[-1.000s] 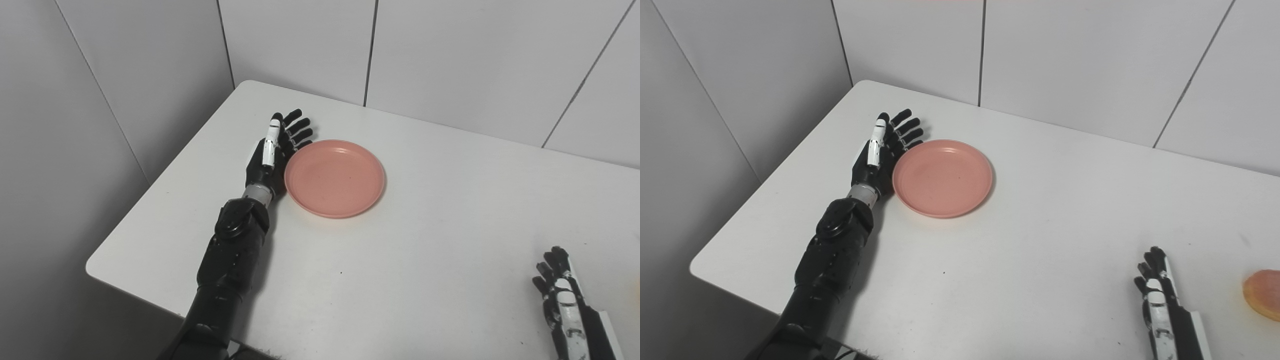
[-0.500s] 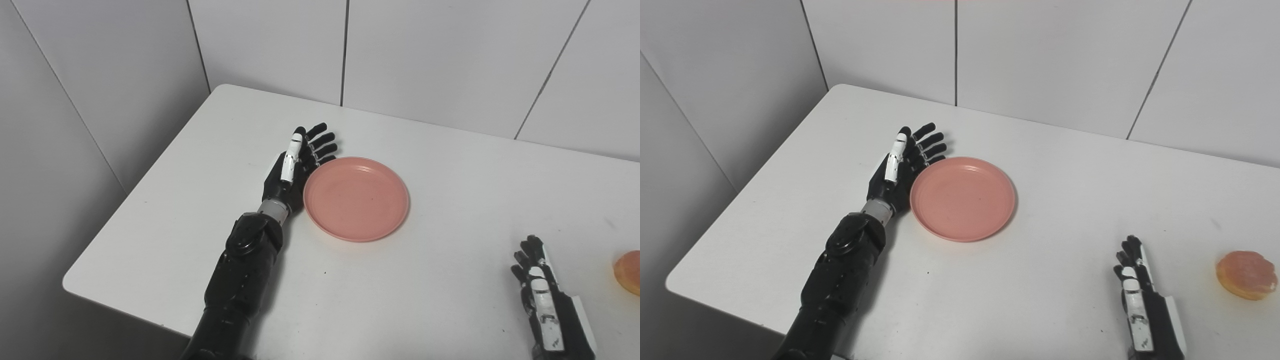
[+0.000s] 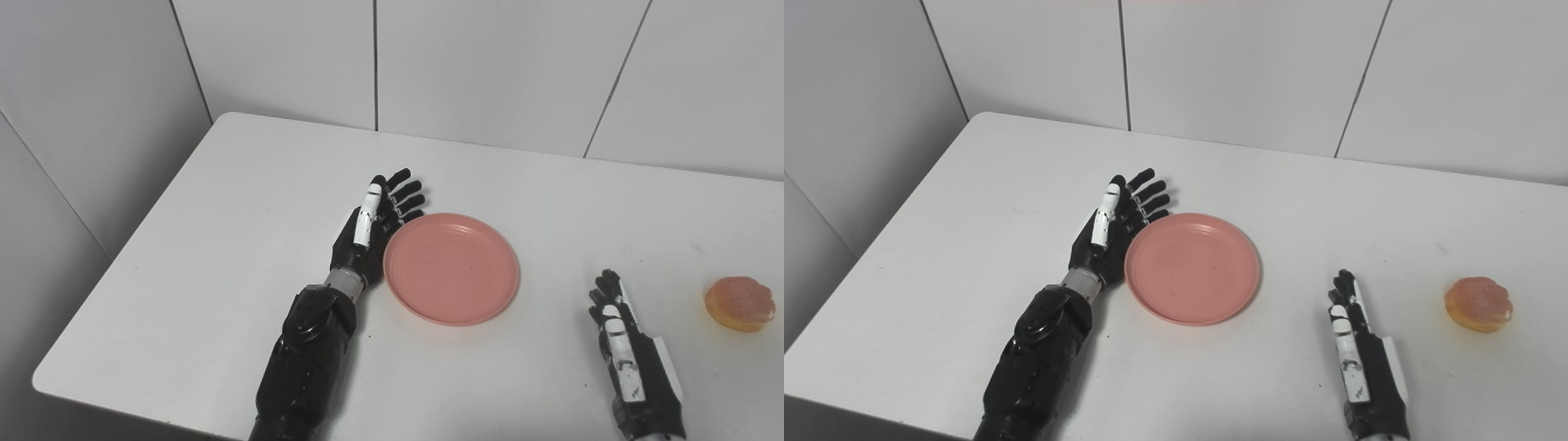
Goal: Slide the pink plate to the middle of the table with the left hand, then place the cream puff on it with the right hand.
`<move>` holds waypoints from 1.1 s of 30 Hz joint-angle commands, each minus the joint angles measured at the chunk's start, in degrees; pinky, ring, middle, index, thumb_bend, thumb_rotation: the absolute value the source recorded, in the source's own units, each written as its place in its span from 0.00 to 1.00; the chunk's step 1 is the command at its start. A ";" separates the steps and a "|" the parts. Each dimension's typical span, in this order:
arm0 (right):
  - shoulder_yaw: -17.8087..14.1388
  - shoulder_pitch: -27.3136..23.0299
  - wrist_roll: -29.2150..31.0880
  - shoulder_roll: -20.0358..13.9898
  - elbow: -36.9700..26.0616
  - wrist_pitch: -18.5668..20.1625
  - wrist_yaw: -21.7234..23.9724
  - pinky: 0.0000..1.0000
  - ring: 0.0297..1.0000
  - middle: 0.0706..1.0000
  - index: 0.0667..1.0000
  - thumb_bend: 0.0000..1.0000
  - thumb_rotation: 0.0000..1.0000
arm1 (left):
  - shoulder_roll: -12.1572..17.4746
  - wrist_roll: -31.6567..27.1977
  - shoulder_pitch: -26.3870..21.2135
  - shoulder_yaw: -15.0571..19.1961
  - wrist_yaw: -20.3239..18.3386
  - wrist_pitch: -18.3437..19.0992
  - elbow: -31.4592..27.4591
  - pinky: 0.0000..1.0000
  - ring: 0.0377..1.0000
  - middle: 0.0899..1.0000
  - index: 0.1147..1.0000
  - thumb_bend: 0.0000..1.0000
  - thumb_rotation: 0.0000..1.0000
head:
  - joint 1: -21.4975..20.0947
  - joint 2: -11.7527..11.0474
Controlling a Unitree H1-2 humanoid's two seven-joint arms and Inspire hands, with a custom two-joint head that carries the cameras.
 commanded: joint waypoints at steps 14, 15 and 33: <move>2.86 -0.41 -2.12 2.52 -0.92 2.96 -0.86 1.00 1.00 1.00 1.00 0.21 1.00 | -2.36 1.95 2.61 -5.00 -0.72 4.77 -3.61 0.91 0.90 0.90 0.88 0.41 1.00 | -6.53 1.90; 2.91 -0.49 -2.13 2.56 -0.82 2.83 -0.87 1.00 1.00 1.00 1.00 0.21 1.00 | -2.25 1.93 2.60 -5.12 -0.86 4.76 -3.67 0.91 0.91 0.90 0.88 0.40 1.00 | -6.65 1.91; 2.88 -1.39 -2.85 2.69 0.13 2.08 -1.92 1.00 1.00 1.00 1.00 0.23 1.00 | 0.57 2.79 2.80 -3.48 -2.60 3.84 -3.09 0.97 0.95 0.95 0.94 0.41 1.00 | -8.94 1.41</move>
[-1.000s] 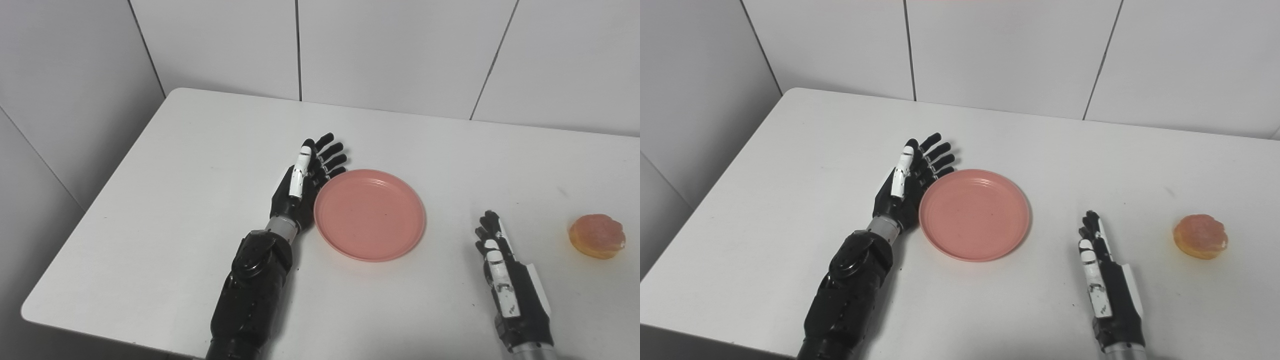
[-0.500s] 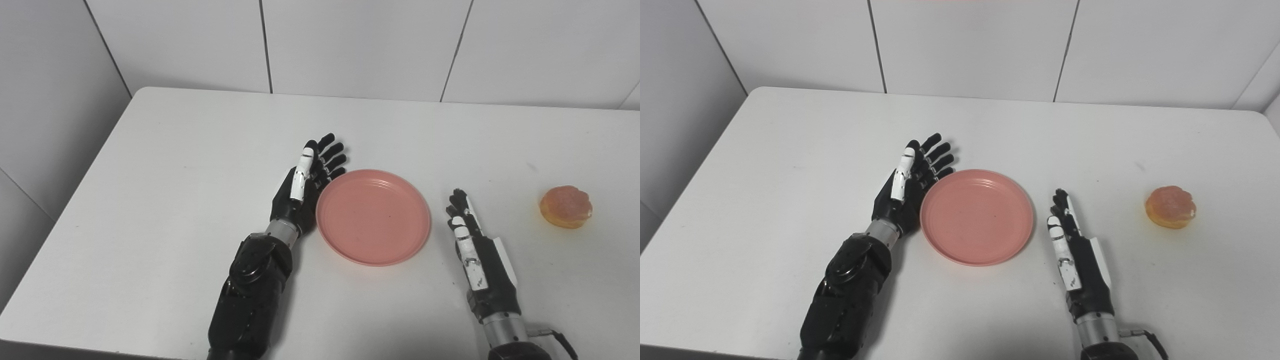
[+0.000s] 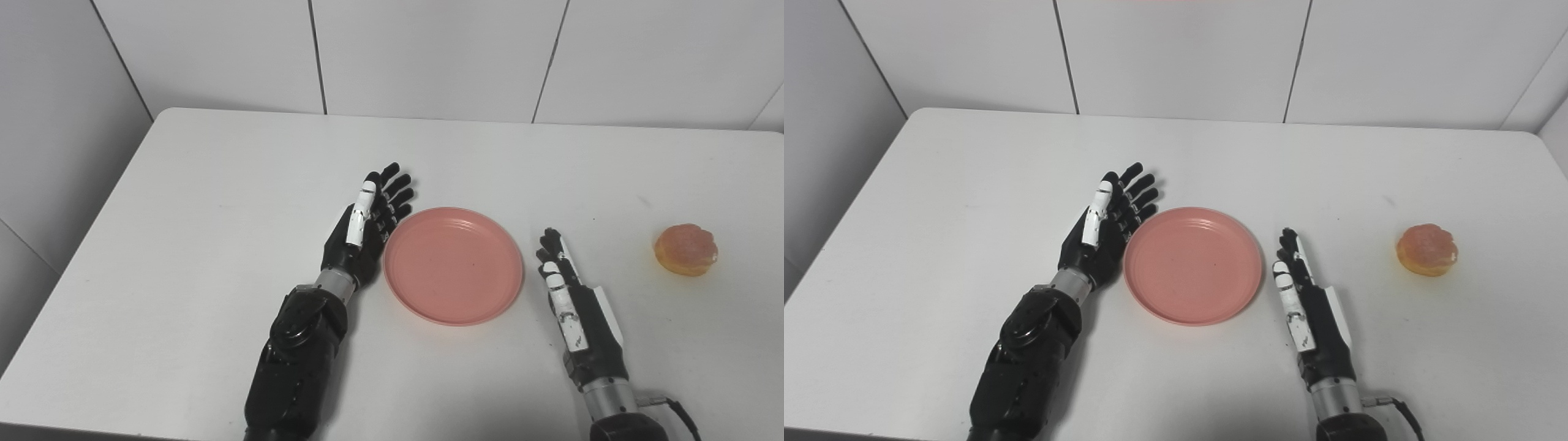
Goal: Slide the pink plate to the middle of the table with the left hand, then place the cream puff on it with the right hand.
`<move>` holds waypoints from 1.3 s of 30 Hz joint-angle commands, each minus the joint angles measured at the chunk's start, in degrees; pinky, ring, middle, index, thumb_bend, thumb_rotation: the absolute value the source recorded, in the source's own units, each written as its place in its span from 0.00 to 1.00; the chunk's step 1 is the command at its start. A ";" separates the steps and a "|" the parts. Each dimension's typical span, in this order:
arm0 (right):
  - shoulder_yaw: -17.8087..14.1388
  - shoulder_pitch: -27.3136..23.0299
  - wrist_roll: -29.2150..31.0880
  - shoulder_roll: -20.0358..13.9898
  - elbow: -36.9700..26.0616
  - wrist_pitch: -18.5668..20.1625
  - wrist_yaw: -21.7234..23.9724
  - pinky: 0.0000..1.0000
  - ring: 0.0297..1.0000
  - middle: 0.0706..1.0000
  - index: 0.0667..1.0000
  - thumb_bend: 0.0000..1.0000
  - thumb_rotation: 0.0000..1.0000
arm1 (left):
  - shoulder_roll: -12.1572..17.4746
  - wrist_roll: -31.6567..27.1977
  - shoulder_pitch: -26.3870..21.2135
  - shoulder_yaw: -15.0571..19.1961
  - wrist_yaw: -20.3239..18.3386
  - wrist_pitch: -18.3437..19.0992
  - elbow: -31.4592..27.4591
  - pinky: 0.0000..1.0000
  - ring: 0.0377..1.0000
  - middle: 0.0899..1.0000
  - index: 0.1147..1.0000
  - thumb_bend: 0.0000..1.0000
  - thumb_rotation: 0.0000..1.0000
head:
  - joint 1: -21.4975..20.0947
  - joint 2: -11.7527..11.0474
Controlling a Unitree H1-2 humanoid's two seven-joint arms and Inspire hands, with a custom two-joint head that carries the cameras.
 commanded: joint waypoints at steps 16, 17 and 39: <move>0.16 -4.68 -17.06 -1.93 -5.96 0.22 -3.33 0.90 0.96 0.96 0.96 0.52 1.00 | 5.81 4.66 5.39 0.50 -2.87 -7.11 -0.59 1.00 1.00 0.99 0.99 0.44 1.00 | -4.93 -0.86; -0.04 -5.04 -18.23 -2.07 -6.53 0.24 -3.56 0.90 0.95 0.96 0.95 0.53 1.00 | 5.98 4.77 5.83 0.53 -2.98 -7.18 -1.13 1.00 1.00 0.99 0.99 0.45 1.00 | -4.93 -0.86; -4.43 -14.66 -38.50 -8.30 -13.05 1.20 -5.00 0.85 0.92 0.96 0.95 0.71 0.86 | 9.05 1.20 19.26 0.96 -8.90 -16.09 -6.66 1.00 0.98 0.98 0.97 0.42 1.00 | -20.32 -3.62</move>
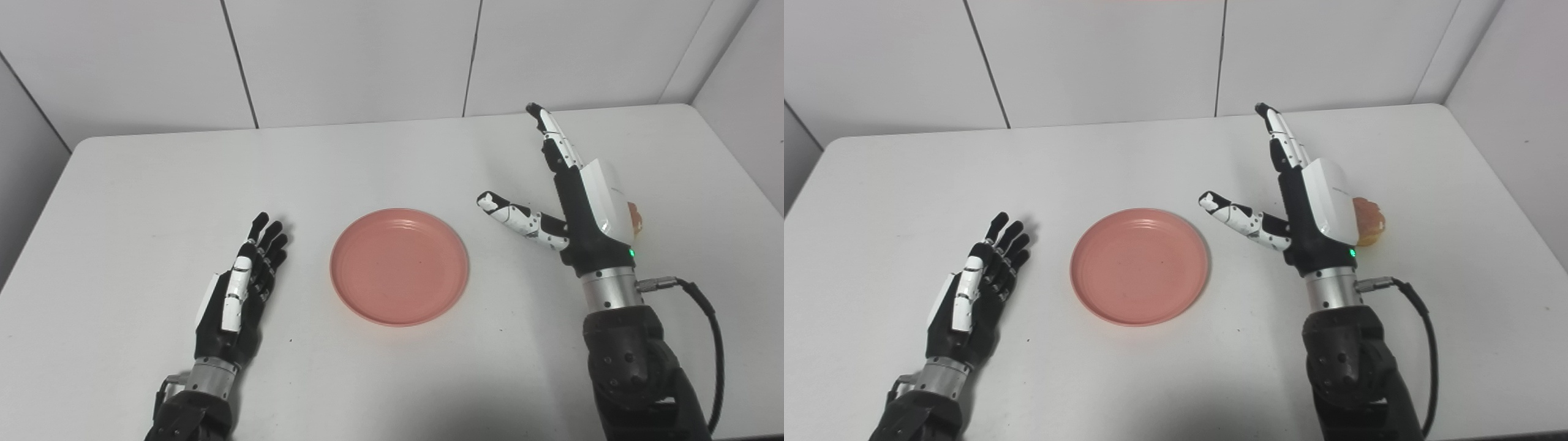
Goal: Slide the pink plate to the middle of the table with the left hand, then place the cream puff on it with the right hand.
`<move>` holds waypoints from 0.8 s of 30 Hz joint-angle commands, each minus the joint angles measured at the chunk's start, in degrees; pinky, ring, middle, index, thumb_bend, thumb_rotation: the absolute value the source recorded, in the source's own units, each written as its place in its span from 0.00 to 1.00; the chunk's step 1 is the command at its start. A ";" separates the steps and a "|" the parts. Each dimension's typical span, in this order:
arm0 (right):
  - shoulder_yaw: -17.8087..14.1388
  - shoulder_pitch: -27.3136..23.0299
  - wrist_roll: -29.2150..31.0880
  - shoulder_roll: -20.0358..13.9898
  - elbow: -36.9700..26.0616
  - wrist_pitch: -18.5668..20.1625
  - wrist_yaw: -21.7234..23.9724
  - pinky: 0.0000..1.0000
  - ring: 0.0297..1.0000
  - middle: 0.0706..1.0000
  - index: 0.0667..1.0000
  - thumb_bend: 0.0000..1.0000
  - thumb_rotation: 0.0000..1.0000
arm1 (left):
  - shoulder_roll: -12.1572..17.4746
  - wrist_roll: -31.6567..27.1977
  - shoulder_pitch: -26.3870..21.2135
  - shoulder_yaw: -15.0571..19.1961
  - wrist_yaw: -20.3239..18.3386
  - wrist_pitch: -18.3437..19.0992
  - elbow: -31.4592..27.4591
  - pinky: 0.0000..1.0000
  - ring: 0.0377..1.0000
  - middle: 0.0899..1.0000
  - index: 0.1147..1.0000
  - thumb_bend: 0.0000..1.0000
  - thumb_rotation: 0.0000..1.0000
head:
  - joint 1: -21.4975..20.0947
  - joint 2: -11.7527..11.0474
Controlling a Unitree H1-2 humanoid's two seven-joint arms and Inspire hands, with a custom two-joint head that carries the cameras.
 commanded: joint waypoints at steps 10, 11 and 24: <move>-3.71 -3.29 -11.42 -2.79 -0.15 5.12 0.80 0.78 0.90 0.96 0.97 0.84 0.71 | 3.64 -3.59 3.93 1.49 -4.35 -2.94 6.09 1.00 0.99 1.00 0.99 0.41 1.00 | -7.14 -1.01; -3.78 -3.38 -12.32 -2.77 0.13 5.84 1.11 0.78 0.90 0.96 0.97 0.85 0.70 | 3.92 -3.76 3.85 1.65 -4.61 -3.15 6.53 1.00 1.00 1.00 0.99 0.41 1.00 | -7.74 -1.04; -4.10 -3.53 -15.91 -4.96 4.58 10.97 7.68 0.82 0.92 0.95 0.97 0.91 0.60 | 5.40 -3.38 3.67 2.71 -5.28 -3.59 9.03 0.98 0.98 0.99 0.99 0.49 1.00 | -11.07 -1.33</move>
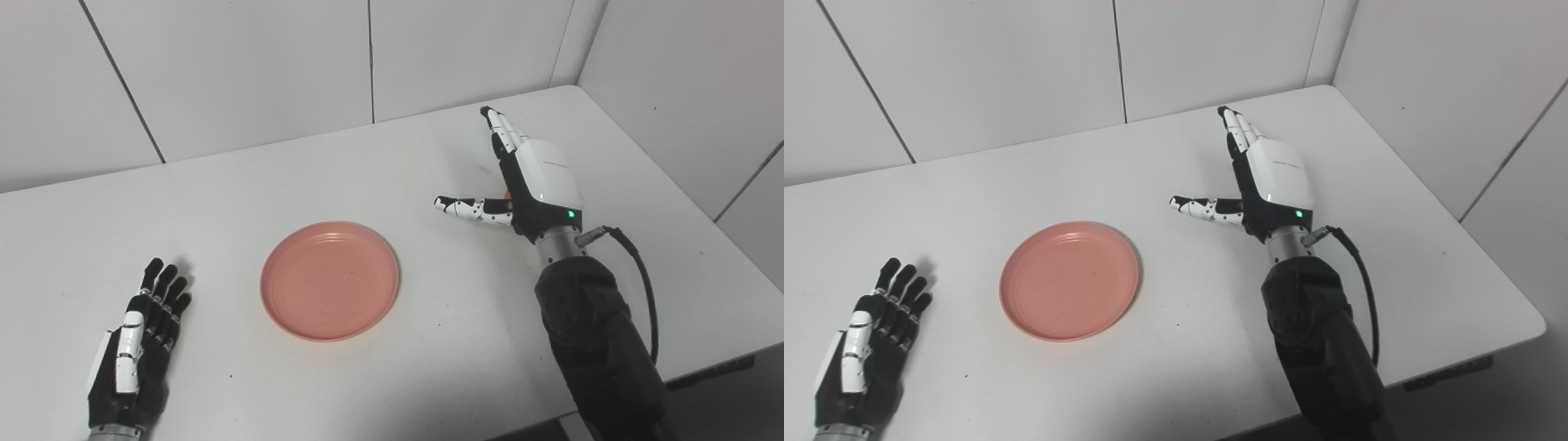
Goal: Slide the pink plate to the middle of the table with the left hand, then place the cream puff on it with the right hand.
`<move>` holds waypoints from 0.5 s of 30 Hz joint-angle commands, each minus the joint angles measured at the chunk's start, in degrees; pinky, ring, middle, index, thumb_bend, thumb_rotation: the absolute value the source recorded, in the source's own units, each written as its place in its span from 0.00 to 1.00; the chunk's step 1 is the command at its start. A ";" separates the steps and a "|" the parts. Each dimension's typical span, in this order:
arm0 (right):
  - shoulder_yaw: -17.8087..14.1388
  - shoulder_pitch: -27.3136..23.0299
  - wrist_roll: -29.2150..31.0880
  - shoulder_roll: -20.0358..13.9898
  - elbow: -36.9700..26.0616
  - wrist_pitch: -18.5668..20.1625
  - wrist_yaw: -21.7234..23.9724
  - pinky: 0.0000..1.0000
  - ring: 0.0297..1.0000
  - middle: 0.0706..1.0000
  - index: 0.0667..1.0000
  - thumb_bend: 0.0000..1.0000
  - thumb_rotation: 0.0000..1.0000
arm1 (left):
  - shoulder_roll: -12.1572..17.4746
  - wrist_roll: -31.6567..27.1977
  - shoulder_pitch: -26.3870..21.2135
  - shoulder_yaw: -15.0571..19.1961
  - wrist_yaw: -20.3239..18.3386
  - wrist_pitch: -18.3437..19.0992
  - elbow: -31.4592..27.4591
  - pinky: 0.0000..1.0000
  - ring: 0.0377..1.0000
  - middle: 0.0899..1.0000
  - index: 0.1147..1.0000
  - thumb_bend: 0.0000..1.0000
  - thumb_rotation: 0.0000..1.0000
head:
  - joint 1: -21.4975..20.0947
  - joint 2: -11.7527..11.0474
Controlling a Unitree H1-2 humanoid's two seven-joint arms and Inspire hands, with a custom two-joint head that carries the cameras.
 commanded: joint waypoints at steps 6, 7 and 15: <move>-2.04 -2.06 0.52 -2.50 1.45 1.81 -0.82 0.82 0.93 0.95 0.97 0.91 0.57 | 0.93 0.14 3.97 0.20 -1.48 -1.76 5.75 0.97 0.97 0.98 0.98 0.54 1.00 | -0.32 0.25; -2.30 -2.14 0.78 -2.82 1.83 1.92 -0.92 0.82 0.93 0.95 0.97 0.91 0.57 | 0.99 0.11 3.97 0.24 -1.48 -1.76 5.77 0.97 0.97 0.98 0.98 0.54 1.00 | -0.32 0.25; -3.41 -2.17 1.18 -5.57 2.84 3.24 -0.72 0.84 0.93 0.96 0.98 0.92 0.60 | 1.02 -0.51 3.97 0.90 -1.67 -1.68 5.99 0.94 0.95 0.96 0.96 0.57 0.97 | -0.71 0.43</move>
